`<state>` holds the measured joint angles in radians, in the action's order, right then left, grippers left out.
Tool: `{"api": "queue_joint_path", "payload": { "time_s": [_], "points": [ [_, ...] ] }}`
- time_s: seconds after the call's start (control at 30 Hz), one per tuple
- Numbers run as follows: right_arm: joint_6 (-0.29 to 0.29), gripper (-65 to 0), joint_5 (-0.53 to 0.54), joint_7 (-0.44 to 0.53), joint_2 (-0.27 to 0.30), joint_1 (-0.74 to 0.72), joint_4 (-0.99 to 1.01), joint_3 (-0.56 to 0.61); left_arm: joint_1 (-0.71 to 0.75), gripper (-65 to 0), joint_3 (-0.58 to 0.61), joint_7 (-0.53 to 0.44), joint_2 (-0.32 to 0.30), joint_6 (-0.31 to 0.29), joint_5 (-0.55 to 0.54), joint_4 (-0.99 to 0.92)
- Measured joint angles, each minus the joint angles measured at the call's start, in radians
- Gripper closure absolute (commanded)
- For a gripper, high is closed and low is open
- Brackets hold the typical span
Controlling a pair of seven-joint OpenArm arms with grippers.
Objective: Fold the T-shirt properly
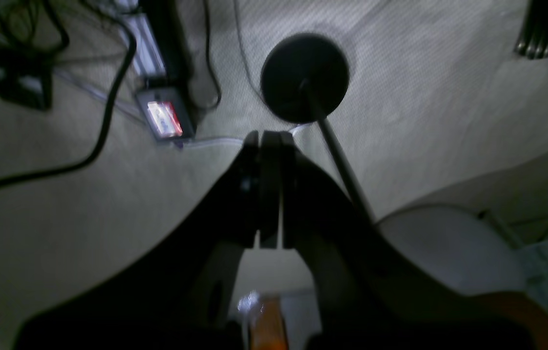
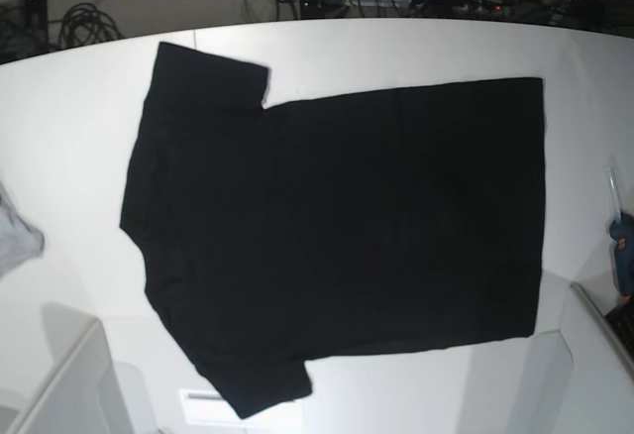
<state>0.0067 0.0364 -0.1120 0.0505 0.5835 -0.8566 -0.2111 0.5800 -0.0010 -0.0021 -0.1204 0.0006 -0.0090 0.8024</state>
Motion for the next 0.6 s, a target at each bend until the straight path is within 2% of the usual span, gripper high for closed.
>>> {"api": "queue_joint_path", "payload": {
  "time_s": [0.13, 0.3, 0.4, 0.53, 0.6],
  "points": [
    [0.0, 0.0, -0.003, -0.063, -0.005, 0.085, -0.175, -0.06, 0.141, 0.0, 0.0, 0.006, -0.038, 0.001, -0.032, 0.217],
    [-0.003, 0.0, 0.0, -0.096, -0.046, 0.163, -0.38, -0.137, 0.312, 0.0, 0.003, 0.005, -0.131, 0.0, -0.255, 0.504],
    [0.001, 0.0, 0.004, -0.095, -0.08, 0.196, -0.502, -0.176, 0.384, 0.0, -0.003, 0.013, -0.202, 0.009, -0.341, 0.643],
    [-0.001, 0.0, 0.002, -0.109, -0.113, 0.229, -0.662, -0.231, 0.444, 0.0, -0.003, 0.008, -0.22, 0.01, -0.368, 0.802],
    [0.0, 0.0, 0.0, -0.149, -0.121, 0.229, -0.733, -0.249, 0.478, 0.0, 0.003, 0.006, -0.218, -0.003, -0.367, 0.872]
  ]
}}
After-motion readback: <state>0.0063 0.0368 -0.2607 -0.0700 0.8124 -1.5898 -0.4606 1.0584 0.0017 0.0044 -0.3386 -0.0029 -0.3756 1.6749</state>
